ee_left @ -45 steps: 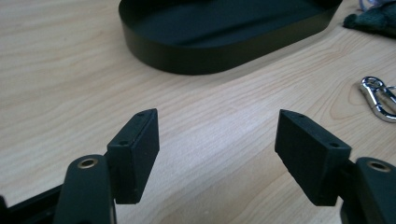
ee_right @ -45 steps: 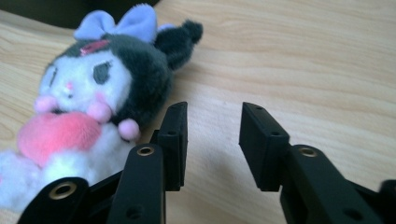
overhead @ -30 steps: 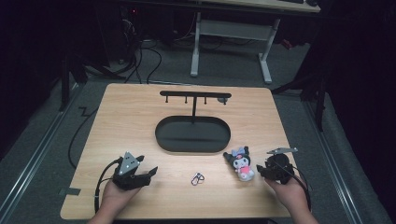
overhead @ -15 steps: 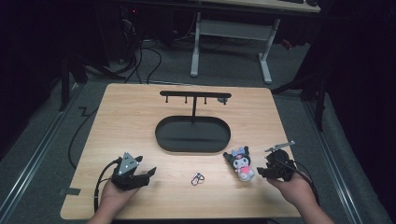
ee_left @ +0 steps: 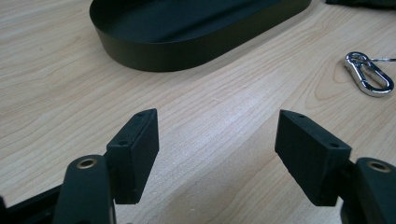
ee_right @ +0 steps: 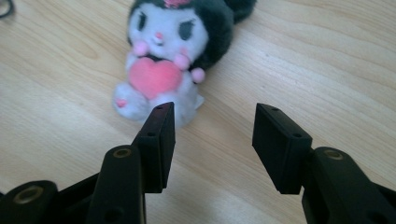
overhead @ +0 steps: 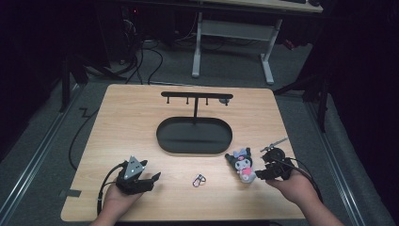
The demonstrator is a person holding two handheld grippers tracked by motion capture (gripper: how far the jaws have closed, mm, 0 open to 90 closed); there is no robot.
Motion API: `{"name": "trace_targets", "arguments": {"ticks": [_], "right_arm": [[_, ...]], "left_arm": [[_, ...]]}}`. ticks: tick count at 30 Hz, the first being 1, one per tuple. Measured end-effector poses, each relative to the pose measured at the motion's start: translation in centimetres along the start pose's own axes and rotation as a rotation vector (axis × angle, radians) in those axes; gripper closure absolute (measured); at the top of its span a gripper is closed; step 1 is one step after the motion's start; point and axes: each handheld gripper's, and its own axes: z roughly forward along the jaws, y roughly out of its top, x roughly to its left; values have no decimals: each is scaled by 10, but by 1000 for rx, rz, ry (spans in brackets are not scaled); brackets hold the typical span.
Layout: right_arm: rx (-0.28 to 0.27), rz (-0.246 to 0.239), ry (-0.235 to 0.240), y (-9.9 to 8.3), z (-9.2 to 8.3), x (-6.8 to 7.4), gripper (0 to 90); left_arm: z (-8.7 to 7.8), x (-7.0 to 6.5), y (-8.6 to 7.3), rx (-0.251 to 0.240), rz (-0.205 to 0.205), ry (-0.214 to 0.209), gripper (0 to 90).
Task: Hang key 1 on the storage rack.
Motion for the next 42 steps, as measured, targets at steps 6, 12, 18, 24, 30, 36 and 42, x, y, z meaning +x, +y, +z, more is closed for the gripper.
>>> {"name": "trace_targets", "arguments": {"ticks": [6, 12, 18, 24, 30, 36, 42], "right_arm": [[34, 12, 42, 10, -1, 14, 359], [74, 21, 77, 20, 12, 22, 198], [102, 35, 69, 25, 29, 25, 177], [136, 46, 56, 28, 47, 28, 164], [160, 69, 50, 25, 57, 26, 185], [147, 97, 63, 22, 62, 21, 252], [134, 88, 74, 21, 59, 19, 371]], "left_arm": [[0, -2, 0, -2, 11, -6, 312], [0, -3, 0, -1, 15, -15, 312], [0, -3, 0, -1, 19, -18, 311], [0, -2, 0, 1, 10, -16, 311], [1, -2, -1, 6, 13, -18, 311], [0, -2, -1, 0, 10, -17, 311], [1, -1, -1, 4, 12, -16, 311]]}}
